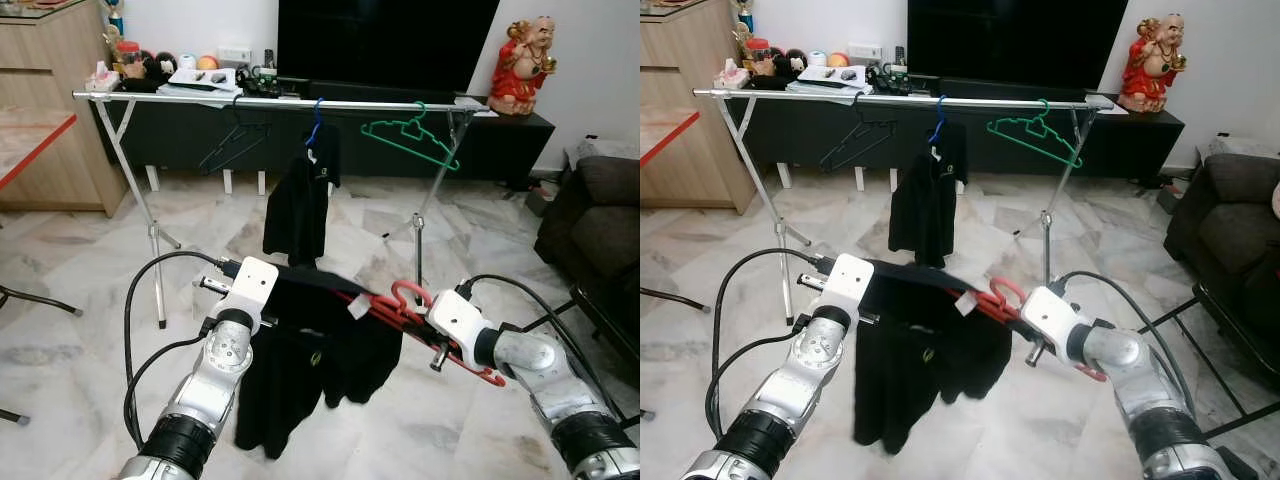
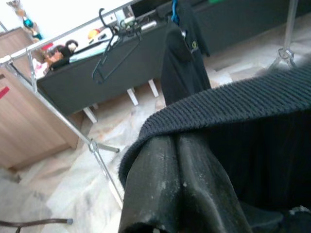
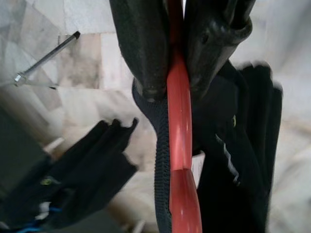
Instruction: Hang hanger
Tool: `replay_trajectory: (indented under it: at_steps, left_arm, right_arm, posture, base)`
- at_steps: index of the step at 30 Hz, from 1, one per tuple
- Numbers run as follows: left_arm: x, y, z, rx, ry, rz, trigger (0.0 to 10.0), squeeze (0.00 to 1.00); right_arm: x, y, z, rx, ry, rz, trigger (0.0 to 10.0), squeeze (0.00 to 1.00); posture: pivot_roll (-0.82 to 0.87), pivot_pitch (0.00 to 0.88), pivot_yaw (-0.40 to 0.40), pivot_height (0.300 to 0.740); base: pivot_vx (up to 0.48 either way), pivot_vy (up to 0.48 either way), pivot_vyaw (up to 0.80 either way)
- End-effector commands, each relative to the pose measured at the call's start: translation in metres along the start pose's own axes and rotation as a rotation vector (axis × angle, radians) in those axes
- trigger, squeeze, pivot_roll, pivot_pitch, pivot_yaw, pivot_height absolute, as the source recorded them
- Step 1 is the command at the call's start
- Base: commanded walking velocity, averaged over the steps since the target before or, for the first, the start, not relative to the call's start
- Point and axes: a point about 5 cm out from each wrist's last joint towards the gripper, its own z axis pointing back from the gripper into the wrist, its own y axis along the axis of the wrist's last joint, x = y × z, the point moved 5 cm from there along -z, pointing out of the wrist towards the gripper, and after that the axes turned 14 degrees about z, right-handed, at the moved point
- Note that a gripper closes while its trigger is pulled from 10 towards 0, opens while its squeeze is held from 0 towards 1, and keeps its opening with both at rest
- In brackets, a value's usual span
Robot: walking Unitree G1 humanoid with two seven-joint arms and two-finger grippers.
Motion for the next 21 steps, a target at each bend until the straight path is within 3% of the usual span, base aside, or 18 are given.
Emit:
replay_trajectory:
  at_steps: [1, 6, 9, 13, 14, 15, 16, 17, 20, 21]
  left_arm:
    - [-0.013, 0.016, -0.004, 0.061, 0.036, -0.003, 0.0, 0.0]
    - [-0.004, 0.026, -0.005, 0.101, -0.006, -0.001, 0.0, 0.0]
    - [0.02, 0.027, -0.002, 0.11, -0.135, 0.007, 0.0, 0.0]
    - [0.047, 0.026, 0.008, 0.115, -0.286, 0.005, 0.0, 0.0]
    - [0.052, 0.025, 0.01, 0.115, -0.312, 0.009, 0.9, 0.0]
    - [0.055, 0.025, 0.012, 0.117, -0.329, 0.01, 2.9, 0.0]
    - [0.057, 0.025, 0.013, 0.118, -0.339, 0.009, 2.9, 0.0]
    - [0.065, 0.023, 0.017, 0.116, -0.394, 0.001, 10.0, 0.0]
    - [0.074, 0.02, 0.023, 0.114, -0.463, -0.028, 10.0, 0.0]
    - [0.078, 0.018, 0.026, 0.116, -0.497, -0.046, 10.0, 0.0]
  right_arm:
    - [0.03, -0.002, 0.009, 0.006, -0.171, -0.097, 0.0, 0.0]
    - [0.03, 0.01, -0.003, 0.066, -0.243, -0.206, 0.0, 0.0]
    - [0.028, 0.017, -0.011, 0.097, -0.283, -0.294, 0.0, 0.0]
    - [0.021, 0.027, -0.018, 0.134, -0.26, -0.291, 0.0, 0.0]
    - [0.02, 0.029, -0.019, 0.141, -0.254, -0.288, 0.0, 0.0]
    - [0.019, 0.03, -0.02, 0.143, -0.251, -0.288, 0.0, 0.0]
    - [0.019, 0.031, -0.02, 0.143, -0.251, -0.288, 0.0, 0.0]
    - [0.018, 0.03, -0.02, 0.137, -0.24, -0.28, 0.0, 0.0]
    - [0.017, 0.028, -0.02, 0.126, -0.227, -0.275, 0.0, 0.0]
    - [0.012, 0.028, -0.021, 0.126, -0.168, -0.246, 0.0, 0.0]
  posture:
    - [0.0, 0.0, -0.107, 0.74]
    - [0.01, 0.0, -0.107, 0.74]
    - [0.01, 0.0, -0.108, 0.74]
    - [0.01, 0.0, -0.109, 0.74]
    - [0.01, 0.0, -0.109, 0.74]
    - [0.01, 0.0, -0.109, 0.74]
    - [0.01, 0.0, -0.109, 0.74]
    - [0.01, 0.0, -0.114, 0.74]
    - [0.01, 0.0, -0.114, 0.74]
    - [0.01, 0.0, -0.114, 0.74]
  base:
    - [0.0, 0.0, 0.0]
    - [0.0, 0.0, 0.0]
    - [0.0, 0.0, 0.0]
    - [0.0, 0.0, 0.0]
    - [0.0, 0.0, 0.0]
    - [0.0, 0.0, 0.0]
    - [0.0, 0.0, 0.0]
    - [0.0, 0.0, 0.0]
    - [0.0, 0.0, 0.0]
    - [0.0, 0.0, 0.0]
